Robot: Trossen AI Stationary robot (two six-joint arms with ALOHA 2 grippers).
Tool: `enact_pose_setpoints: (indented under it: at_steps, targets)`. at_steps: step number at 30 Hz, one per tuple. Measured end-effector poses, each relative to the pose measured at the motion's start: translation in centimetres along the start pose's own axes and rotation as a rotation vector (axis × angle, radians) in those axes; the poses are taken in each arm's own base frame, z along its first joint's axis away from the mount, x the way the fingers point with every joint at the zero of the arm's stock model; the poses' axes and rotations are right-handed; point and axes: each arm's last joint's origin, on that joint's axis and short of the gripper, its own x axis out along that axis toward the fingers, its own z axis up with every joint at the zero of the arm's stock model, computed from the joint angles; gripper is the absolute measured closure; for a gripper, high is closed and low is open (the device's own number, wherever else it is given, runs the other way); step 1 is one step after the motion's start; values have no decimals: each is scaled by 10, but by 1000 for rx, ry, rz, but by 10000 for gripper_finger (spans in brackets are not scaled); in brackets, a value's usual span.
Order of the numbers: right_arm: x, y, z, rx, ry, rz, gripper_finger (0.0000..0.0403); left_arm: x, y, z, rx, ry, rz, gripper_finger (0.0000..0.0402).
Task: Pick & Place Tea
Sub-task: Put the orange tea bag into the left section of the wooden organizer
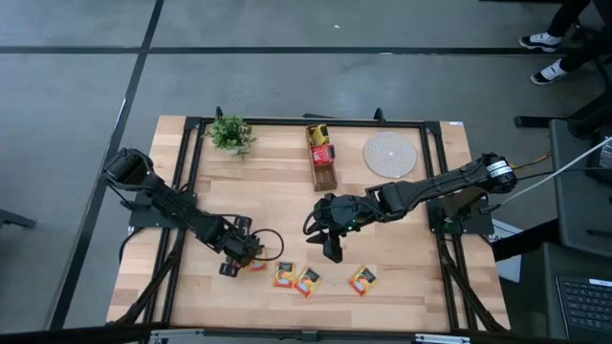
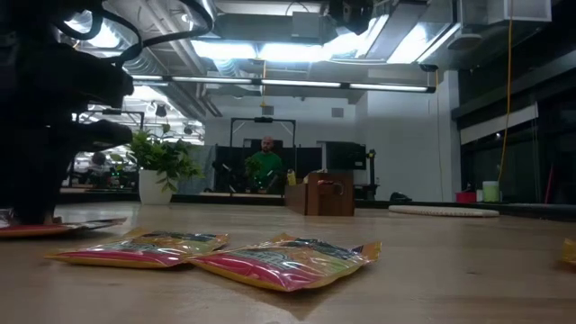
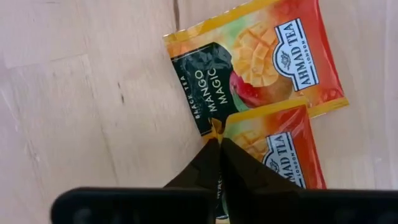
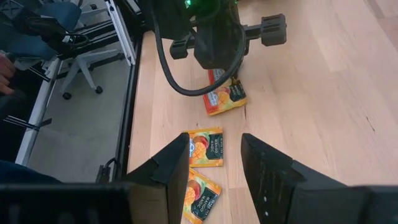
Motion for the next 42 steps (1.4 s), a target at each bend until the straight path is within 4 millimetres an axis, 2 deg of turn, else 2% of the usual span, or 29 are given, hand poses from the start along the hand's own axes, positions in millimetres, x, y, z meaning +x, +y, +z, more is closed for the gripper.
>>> enact_pose_setpoints:
  at_steps: [7,19,24,29,33,37,42]
  targets:
    - [0,0,0,-1,0,0,257,-15,4,1,-33,49,59,399]
    - [-6,1,0,5,7,-2,257,-66,36,35,-105,-30,269,399]
    - [-26,3,-4,29,48,-40,257,-85,61,57,-139,-119,361,399]
    - [-51,0,-8,31,52,-162,257,-104,97,77,-243,-197,422,397]
    - [-65,-4,-9,31,49,-238,257,-120,120,94,-233,-299,434,399]
    - [-72,-10,-8,109,37,-281,257,-138,132,112,-164,-441,438,397]
    - [-73,-22,1,186,19,-243,257,-159,135,131,-29,-620,430,399]
